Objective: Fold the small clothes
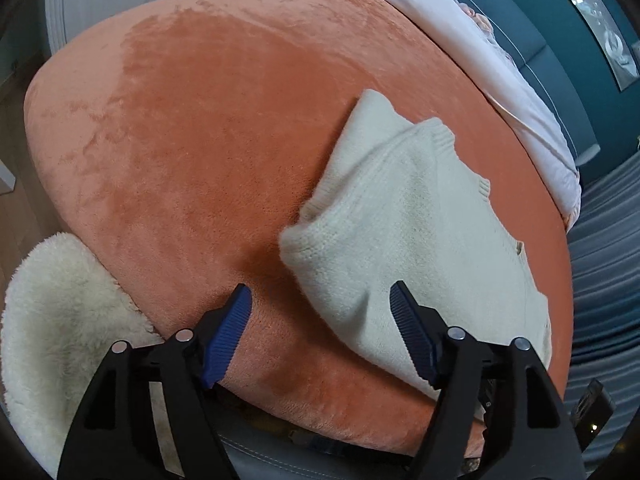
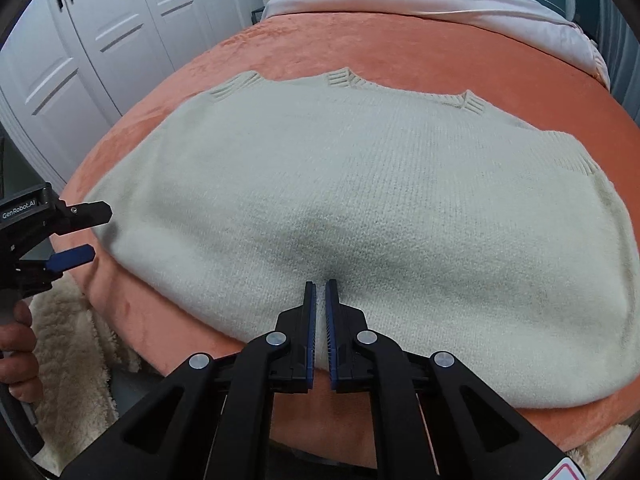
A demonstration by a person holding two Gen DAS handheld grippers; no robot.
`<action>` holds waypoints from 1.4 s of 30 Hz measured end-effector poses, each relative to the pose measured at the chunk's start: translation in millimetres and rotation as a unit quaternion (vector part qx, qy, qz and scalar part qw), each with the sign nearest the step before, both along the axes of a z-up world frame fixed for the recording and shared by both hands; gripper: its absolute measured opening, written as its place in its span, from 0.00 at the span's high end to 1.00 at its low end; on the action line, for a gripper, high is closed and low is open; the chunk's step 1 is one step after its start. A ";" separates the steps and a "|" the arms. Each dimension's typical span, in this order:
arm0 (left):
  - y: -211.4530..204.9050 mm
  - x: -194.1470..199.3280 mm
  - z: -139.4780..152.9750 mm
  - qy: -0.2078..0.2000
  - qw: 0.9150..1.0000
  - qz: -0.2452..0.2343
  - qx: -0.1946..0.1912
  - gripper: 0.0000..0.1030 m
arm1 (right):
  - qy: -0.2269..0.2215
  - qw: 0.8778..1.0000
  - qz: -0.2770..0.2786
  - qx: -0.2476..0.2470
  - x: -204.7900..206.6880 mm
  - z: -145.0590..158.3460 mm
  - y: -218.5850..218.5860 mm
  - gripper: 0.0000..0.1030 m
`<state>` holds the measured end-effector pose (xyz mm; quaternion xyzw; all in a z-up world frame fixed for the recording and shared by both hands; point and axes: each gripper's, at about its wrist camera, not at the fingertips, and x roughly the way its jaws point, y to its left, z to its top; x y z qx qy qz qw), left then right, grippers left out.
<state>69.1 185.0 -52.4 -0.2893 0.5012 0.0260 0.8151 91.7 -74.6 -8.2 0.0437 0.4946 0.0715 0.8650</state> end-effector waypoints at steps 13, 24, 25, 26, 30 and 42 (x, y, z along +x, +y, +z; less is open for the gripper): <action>-7.9 19.9 -10.9 0.014 1.000 0.014 -0.005 0.20 | -0.032 0.999 -0.003 -0.001 -6.0 36.2 7.9 0.95; -4.3 14.0 -14.4 0.006 0.999 0.022 -0.027 0.15 | 0.002 0.966 -0.259 0.015 -84.7 18.7 -167.5 0.44; -7.7 14.0 -13.3 0.004 0.999 0.025 -0.020 0.12 | 0.017 0.958 -0.285 0.016 -88.4 12.5 -183.6 0.43; -13.0 15.7 -12.7 0.005 1.000 0.026 -0.011 0.10 | 0.031 0.953 -0.302 0.024 -89.9 5.1 -197.1 0.43; -25.4 24.2 -10.0 0.008 1.000 0.010 -0.019 0.24 | 0.046 0.945 -0.310 0.097 -78.7 -15.4 -214.5 0.41; -29.6 0.0 16.0 0.005 0.998 -0.068 -0.007 0.90 | 0.008 0.971 -0.234 0.035 -71.2 17.1 -204.3 0.91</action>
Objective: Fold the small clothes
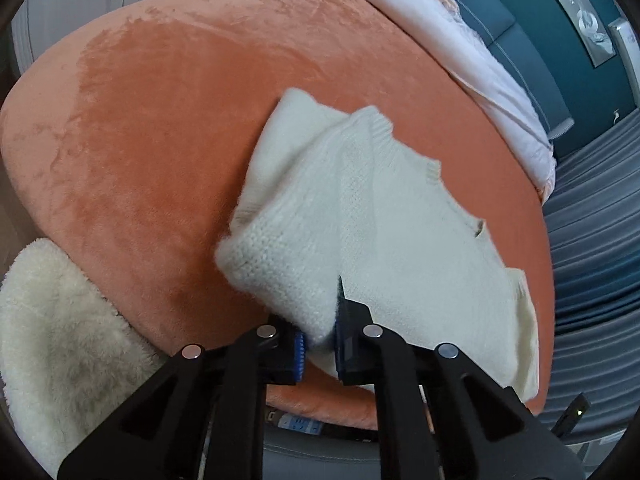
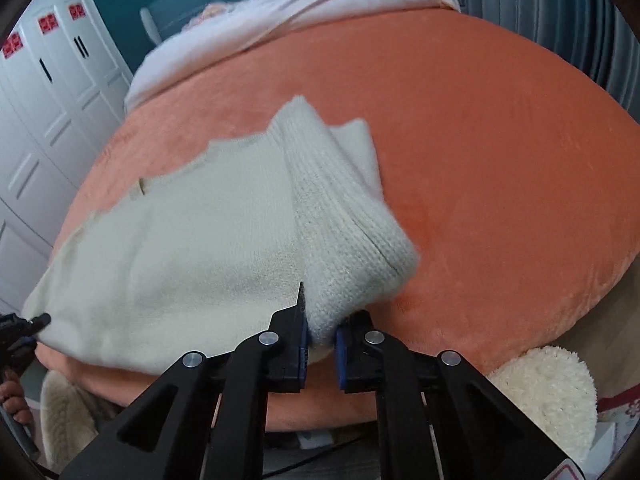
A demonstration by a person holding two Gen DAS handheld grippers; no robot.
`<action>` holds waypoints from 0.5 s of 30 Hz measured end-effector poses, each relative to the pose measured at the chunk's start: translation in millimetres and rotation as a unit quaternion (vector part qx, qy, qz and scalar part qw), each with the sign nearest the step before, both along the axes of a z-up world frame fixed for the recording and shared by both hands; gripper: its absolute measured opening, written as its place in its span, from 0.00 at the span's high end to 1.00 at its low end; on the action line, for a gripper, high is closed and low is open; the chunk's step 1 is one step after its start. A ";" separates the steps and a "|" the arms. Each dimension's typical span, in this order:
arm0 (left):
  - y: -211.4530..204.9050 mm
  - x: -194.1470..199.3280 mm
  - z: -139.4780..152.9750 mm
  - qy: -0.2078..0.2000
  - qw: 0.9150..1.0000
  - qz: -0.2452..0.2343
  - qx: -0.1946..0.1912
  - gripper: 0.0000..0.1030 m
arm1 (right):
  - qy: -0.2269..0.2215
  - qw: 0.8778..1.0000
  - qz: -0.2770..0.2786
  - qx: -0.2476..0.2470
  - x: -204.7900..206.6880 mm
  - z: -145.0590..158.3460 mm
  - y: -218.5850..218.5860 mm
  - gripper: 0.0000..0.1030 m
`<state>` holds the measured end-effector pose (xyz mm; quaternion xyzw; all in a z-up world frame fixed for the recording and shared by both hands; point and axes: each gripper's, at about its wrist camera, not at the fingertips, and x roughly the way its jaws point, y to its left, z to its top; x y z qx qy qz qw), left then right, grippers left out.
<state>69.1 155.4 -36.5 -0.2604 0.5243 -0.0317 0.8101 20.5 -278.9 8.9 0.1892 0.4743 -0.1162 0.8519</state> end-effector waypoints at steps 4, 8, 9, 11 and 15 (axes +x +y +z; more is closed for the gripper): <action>1.8 2.0 -15.5 0.014 1.000 0.010 0.001 0.85 | 0.027 0.999 -0.022 0.017 -4.2 -7.7 -4.1 0.85; 0.7 6.7 -8.3 0.000 1.000 0.001 0.013 0.76 | -0.008 0.998 -0.007 -0.056 -15.3 35.4 23.4 0.77; -0.3 7.3 -8.8 0.003 1.000 0.001 0.014 0.74 | -0.017 0.998 0.010 -0.065 -15.7 42.2 34.6 0.77; -2.7 7.9 -9.2 0.006 1.000 0.007 0.013 0.65 | -0.030 0.997 0.050 -0.059 -10.1 51.0 58.7 0.77; -11.6 8.8 -7.8 0.003 1.000 0.006 0.031 0.62 | -0.040 0.989 0.139 -0.032 20.7 53.1 123.4 0.85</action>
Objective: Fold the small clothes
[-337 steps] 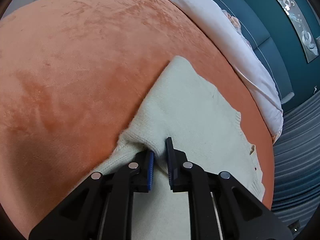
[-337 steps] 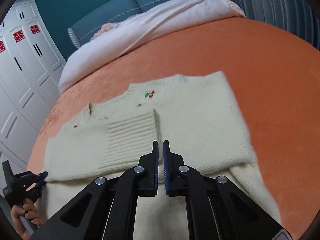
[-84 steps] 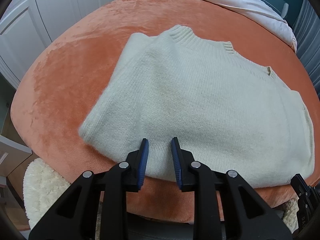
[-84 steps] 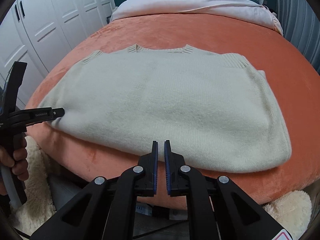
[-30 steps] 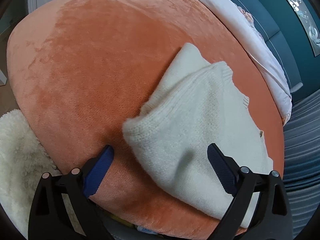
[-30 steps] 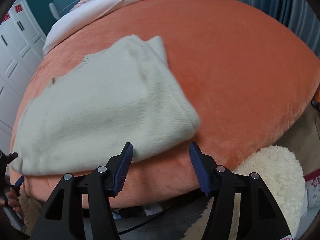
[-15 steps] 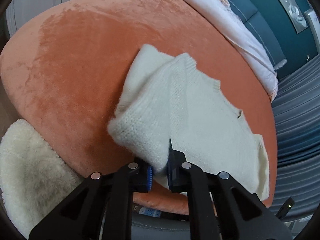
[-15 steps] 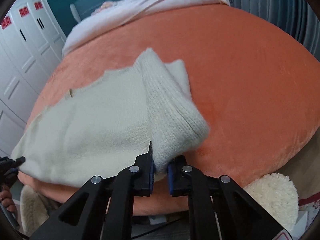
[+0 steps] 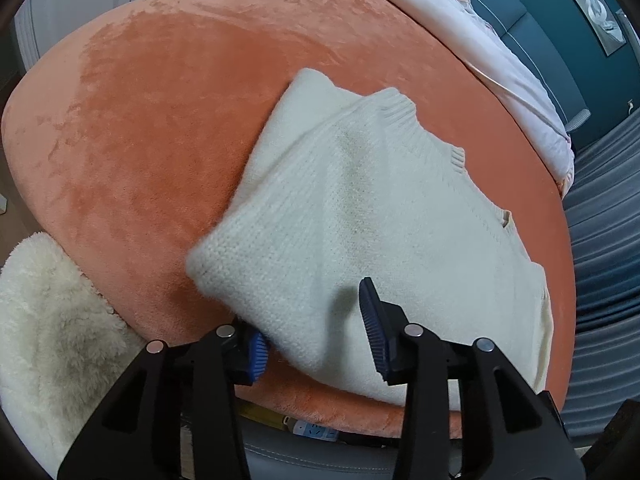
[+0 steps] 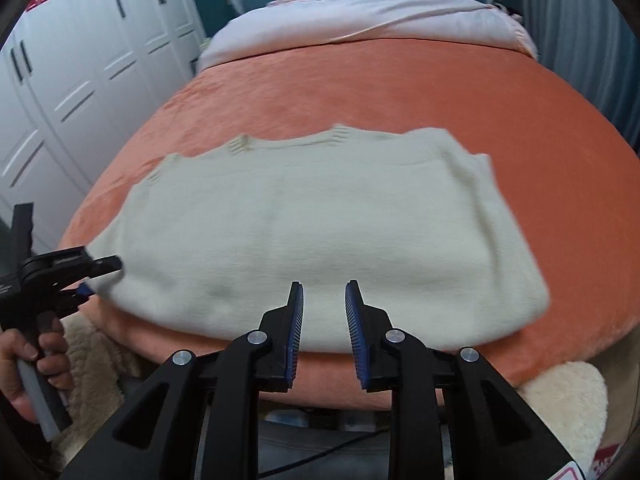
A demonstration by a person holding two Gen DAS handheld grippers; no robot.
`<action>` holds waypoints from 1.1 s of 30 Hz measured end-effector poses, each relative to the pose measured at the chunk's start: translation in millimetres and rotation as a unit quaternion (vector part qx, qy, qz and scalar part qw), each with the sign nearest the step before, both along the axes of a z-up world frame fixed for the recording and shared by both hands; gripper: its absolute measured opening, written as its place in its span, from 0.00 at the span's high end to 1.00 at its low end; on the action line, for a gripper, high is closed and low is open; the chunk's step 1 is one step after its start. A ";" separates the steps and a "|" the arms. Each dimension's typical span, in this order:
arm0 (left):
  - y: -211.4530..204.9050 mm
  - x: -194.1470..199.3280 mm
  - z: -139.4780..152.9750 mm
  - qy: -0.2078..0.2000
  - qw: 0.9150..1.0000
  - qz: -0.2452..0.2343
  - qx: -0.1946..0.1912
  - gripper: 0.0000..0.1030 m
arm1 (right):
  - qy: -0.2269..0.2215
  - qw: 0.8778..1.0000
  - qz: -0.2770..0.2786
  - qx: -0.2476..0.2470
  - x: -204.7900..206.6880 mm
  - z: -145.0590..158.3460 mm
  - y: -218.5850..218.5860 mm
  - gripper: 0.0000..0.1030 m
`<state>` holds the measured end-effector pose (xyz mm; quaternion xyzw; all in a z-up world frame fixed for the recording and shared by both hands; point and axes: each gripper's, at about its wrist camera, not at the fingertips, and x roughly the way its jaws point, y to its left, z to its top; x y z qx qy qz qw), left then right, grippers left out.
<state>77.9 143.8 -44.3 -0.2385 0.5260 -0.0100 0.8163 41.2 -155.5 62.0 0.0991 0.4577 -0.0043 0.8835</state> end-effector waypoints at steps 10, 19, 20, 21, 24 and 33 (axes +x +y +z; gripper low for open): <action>-4.0 5.8 -1.2 0.008 1.000 -0.010 0.020 0.62 | 0.072 0.994 0.084 -0.011 60.5 -51.2 76.7 0.95; -4.7 14.8 -5.9 0.011 1.000 -0.015 0.010 0.64 | 0.044 0.988 0.123 -0.083 56.0 -66.5 90.7 0.97; -5.1 15.6 -5.0 0.010 1.000 -0.016 0.012 0.66 | 0.039 0.988 0.125 -0.085 55.0 -67.4 90.5 0.97; -5.7 16.4 -3.5 0.009 1.000 -0.018 0.014 0.67 | 0.036 0.988 0.126 -0.085 54.7 -68.2 91.3 0.97; -8.1 17.4 2.4 0.003 0.999 -0.024 0.027 0.78 | 0.033 0.989 0.124 -0.079 54.3 -68.9 89.0 0.97; -47.7 12.9 74.0 -0.089 0.992 -0.085 0.034 0.90 | 0.018 0.993 0.112 -0.021 46.9 -60.9 73.2 0.95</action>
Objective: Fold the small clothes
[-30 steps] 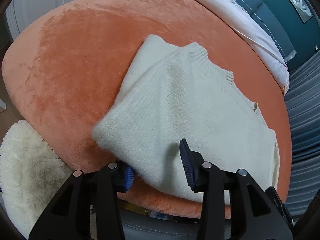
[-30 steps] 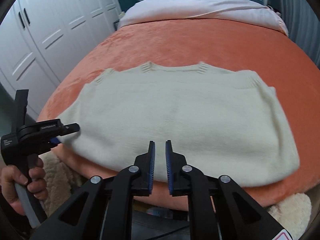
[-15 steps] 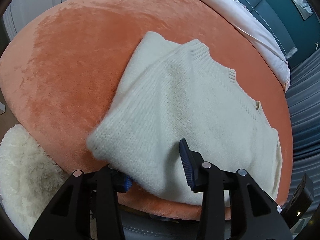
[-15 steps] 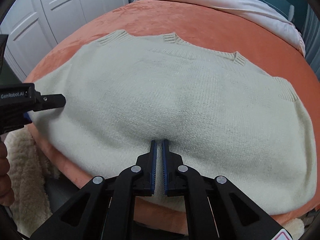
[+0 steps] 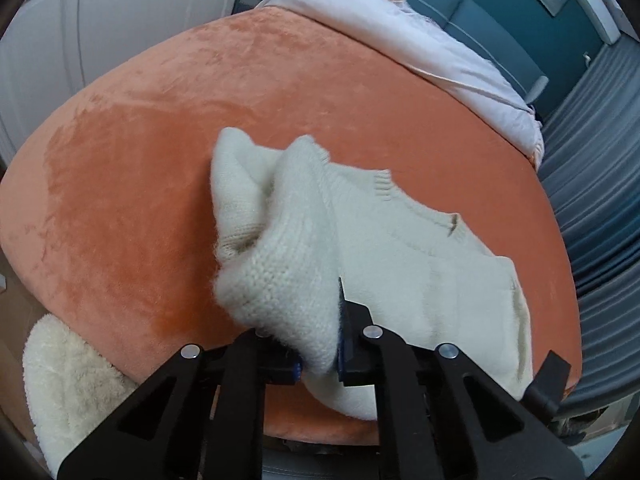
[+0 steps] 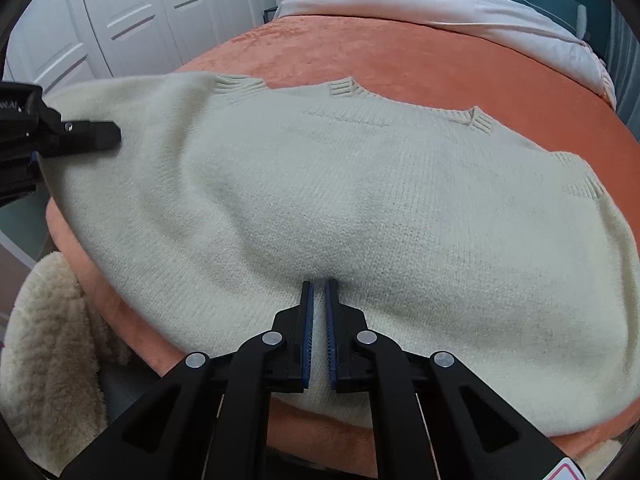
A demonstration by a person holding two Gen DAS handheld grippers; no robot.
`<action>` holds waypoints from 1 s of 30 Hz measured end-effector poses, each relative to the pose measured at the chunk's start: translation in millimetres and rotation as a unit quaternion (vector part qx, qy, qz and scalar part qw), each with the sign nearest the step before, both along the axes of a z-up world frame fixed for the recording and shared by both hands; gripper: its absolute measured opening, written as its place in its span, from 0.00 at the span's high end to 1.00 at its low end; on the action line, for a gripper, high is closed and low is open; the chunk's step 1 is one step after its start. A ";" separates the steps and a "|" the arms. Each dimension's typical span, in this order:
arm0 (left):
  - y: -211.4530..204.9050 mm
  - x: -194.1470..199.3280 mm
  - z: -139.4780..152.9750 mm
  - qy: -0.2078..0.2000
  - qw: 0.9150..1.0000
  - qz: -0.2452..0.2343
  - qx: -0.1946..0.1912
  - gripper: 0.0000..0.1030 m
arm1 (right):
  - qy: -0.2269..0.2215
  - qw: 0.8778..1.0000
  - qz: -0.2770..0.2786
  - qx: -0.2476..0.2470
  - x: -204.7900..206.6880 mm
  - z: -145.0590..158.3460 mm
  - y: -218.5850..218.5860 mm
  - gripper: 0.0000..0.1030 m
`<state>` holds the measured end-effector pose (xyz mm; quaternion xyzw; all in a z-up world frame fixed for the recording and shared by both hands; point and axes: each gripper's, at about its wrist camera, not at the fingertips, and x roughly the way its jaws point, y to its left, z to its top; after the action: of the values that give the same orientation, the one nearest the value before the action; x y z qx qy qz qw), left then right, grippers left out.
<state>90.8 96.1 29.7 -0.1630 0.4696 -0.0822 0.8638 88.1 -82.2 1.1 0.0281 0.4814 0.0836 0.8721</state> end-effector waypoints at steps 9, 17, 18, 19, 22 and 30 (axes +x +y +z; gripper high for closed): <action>-142.5 -13.6 69.0 -0.096 0.981 -0.166 0.022 0.90 | -0.041 0.996 -0.038 0.071 -92.3 48.4 -67.4 0.81; -254.5 -34.3 -36.2 0.002 0.957 -0.276 0.092 0.88 | -0.029 0.981 -0.167 0.089 -141.7 40.7 -157.9 0.80; -253.8 -40.7 -41.1 -0.013 0.957 -0.270 0.100 0.86 | -0.029 0.978 -0.181 0.101 -142.0 39.6 -166.4 0.80; -249.7 -47.3 -39.2 -0.028 0.958 -0.267 0.104 0.82 | -0.030 0.975 -0.192 0.108 -141.6 40.2 -173.7 0.79; -231.3 -65.5 -21.3 -0.052 0.956 -0.275 0.092 0.60 | -0.047 0.973 -0.197 0.110 -135.9 50.5 -184.5 0.67; -167.1 -84.9 -29.4 -0.047 0.960 -0.230 0.152 0.36 | -0.043 0.960 -0.161 0.225 -95.6 59.2 -175.4 0.37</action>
<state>6.0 -70.9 0.3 0.0867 0.4606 -0.2135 0.8572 -7.5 -257.6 60.3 0.2967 0.4010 0.0490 0.8653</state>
